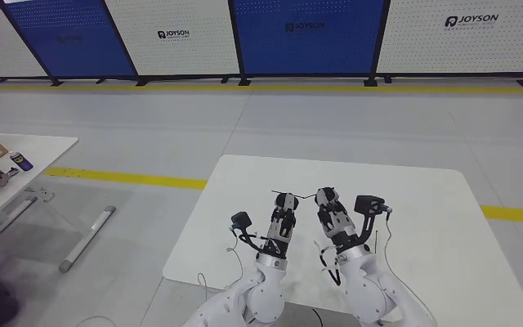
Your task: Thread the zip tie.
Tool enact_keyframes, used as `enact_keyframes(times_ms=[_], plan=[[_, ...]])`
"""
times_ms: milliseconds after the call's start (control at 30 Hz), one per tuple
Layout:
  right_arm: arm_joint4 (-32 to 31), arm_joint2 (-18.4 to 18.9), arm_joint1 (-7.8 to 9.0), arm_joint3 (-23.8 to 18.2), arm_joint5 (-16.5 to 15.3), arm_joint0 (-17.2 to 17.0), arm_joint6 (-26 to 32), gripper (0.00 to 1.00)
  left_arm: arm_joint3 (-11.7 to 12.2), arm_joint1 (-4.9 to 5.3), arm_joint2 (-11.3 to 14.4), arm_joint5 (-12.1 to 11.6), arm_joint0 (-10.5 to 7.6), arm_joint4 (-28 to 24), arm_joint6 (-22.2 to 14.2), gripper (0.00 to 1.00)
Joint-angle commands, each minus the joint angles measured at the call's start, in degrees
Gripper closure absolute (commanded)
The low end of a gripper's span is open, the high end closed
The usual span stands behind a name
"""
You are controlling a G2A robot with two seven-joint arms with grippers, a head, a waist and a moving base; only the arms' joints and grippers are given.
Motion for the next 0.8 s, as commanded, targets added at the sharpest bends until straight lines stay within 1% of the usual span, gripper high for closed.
enact_keyframes(times_ms=[0,233,367,433,633,767], plan=[[0.10,-0.24,-0.27,0.47,-0.32,-0.07,-0.38,1.00,0.00,0.00,0.00,0.00,0.00,0.00,0.00,1.00],[0.69,-0.41,-1.07,2.07,-1.32,0.01,-0.82,1.00,0.00,0.00,0.00,0.00,0.00,0.00,0.00,1.00],[0.63,-0.11,-1.42,2.15,-1.83,-0.10,-1.41,1.00,0.00,0.00,0.00,0.00,0.00,0.00,0.00,1.00],[-0.49,0.38,-1.46,1.77,-1.44,-0.24,-1.94,1.00,0.00,0.00,0.00,0.00,0.00,0.00,0.00,1.00],[-4.74,2.64,-1.21,-1.29,0.69,-2.53,-2.28,1.00,0.00,0.00,0.00,0.00,0.00,0.00,0.00,1.00],[-4.85,2.75,-1.20,-1.45,0.75,-2.65,-2.17,1.00,0.00,0.00,0.00,0.00,0.00,0.00,0.00,1.00]])
